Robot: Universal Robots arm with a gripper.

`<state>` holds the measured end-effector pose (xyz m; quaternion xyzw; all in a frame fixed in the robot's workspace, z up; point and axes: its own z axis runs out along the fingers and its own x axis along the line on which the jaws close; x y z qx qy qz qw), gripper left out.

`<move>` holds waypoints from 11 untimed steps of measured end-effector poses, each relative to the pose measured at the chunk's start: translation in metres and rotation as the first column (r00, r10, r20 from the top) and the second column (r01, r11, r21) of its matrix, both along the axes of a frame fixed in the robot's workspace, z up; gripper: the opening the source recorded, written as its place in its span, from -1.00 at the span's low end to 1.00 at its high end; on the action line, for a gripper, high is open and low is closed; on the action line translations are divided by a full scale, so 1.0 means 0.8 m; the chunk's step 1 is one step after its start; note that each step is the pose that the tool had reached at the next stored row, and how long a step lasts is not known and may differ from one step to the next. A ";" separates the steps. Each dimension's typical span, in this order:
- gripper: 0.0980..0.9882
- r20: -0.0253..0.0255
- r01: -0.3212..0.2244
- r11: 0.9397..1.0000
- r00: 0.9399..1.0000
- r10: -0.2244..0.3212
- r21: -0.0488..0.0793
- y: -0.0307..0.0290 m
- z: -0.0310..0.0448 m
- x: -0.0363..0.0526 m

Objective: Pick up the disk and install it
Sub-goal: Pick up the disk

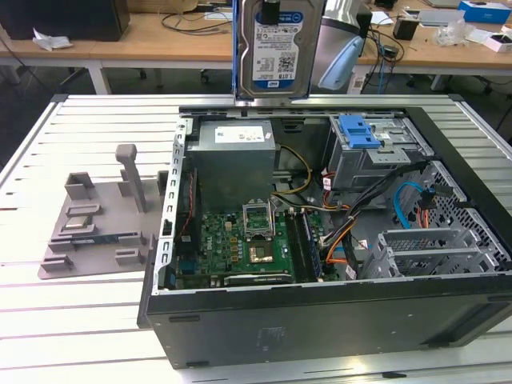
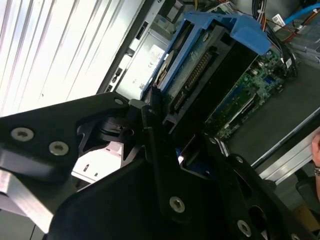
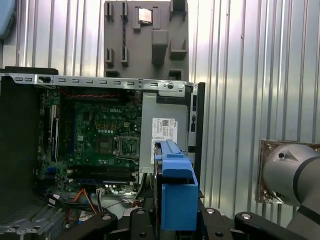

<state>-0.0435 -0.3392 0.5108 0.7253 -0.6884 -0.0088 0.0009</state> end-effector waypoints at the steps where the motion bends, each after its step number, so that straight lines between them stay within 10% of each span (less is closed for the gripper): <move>1: -0.40 0.000 0.000 1.000 1.000 0.000 0.000 -0.0037 0.0000 0.000; 11: -0.40 0.000 0.000 1.000 1.000 0.000 0.000 -0.0332 0.0000 0.000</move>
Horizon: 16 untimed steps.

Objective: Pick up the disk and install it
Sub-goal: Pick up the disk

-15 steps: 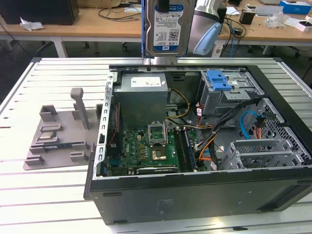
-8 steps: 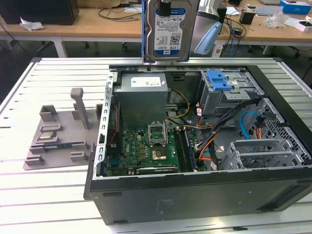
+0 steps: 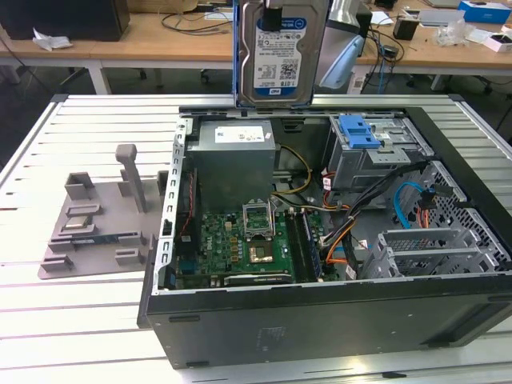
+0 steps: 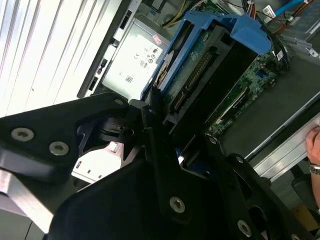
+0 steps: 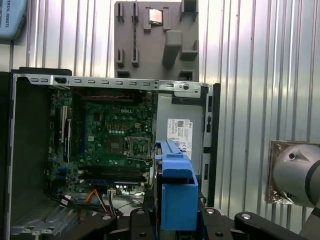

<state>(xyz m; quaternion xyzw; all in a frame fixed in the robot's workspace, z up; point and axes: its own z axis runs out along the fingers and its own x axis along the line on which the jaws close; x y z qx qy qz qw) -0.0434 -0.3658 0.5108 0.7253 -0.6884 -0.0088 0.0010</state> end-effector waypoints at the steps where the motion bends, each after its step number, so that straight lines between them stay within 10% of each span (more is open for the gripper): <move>1: -0.40 0.000 0.000 1.000 1.000 0.000 0.000 -0.0065 0.0000 0.000; 16: -0.40 0.000 0.000 1.000 1.000 0.000 0.000 -0.0584 -0.0002 0.000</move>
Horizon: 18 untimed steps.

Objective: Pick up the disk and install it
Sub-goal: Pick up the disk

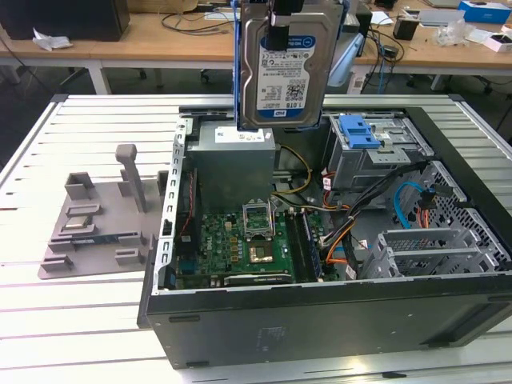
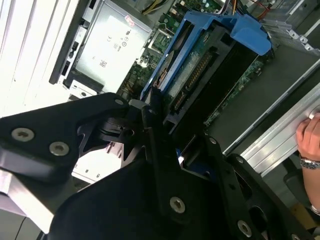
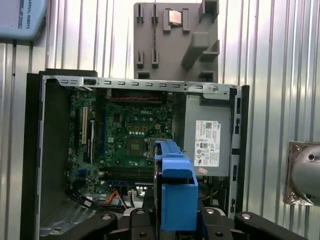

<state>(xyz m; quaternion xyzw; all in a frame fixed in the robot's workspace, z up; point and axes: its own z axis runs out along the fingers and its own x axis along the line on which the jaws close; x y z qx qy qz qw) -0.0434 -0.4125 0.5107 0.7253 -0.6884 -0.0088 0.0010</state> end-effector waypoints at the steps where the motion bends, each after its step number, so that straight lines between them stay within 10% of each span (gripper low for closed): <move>1: -0.40 0.000 0.000 1.000 1.000 0.000 0.000 -0.0028 0.0000 0.000; 18: -0.40 0.000 0.000 1.000 1.000 0.000 0.000 -0.0504 -0.0003 0.000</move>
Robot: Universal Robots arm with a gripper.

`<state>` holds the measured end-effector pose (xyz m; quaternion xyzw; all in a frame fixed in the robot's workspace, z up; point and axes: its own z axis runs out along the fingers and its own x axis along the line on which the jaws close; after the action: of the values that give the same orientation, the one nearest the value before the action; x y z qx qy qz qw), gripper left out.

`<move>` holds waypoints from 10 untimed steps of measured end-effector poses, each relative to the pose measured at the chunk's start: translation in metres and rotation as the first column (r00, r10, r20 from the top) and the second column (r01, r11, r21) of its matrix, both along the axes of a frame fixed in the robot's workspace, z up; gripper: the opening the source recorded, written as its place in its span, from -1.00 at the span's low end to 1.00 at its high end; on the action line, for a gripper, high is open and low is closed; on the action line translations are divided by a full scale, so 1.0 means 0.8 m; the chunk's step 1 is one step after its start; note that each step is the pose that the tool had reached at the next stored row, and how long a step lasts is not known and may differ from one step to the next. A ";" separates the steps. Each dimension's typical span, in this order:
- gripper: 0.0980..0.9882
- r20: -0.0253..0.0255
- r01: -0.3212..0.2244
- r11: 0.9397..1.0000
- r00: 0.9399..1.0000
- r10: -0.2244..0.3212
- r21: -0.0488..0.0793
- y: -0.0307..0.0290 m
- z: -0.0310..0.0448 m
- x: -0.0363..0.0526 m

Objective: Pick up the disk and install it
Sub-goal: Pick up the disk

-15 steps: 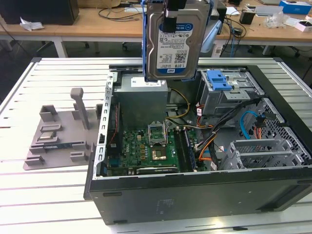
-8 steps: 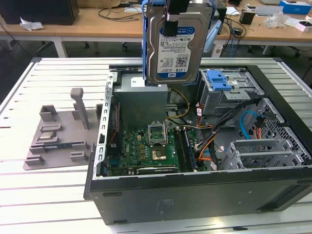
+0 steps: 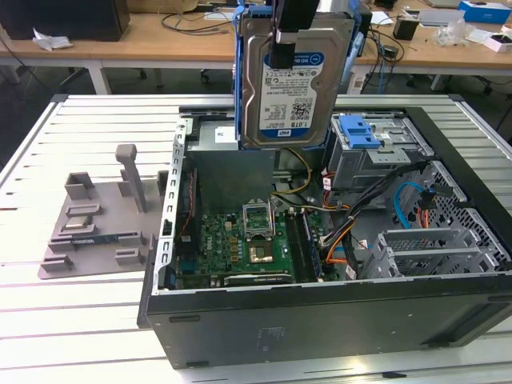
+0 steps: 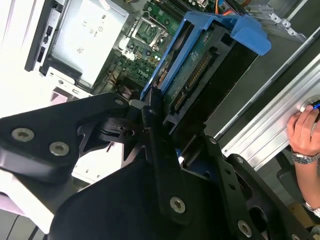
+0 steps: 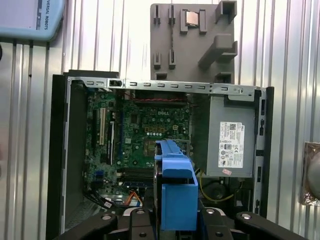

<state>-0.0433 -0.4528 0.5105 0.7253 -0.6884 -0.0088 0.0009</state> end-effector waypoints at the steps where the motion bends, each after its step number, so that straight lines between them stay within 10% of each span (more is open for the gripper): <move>1: -0.40 0.000 0.000 1.000 1.000 0.000 0.000 -0.0020 0.0000 0.000; 10: -0.40 0.000 0.000 1.000 1.000 0.000 0.000 -0.0239 -0.0002 0.000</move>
<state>-0.0433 -0.4720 0.5103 0.7253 -0.6884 -0.0088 0.0009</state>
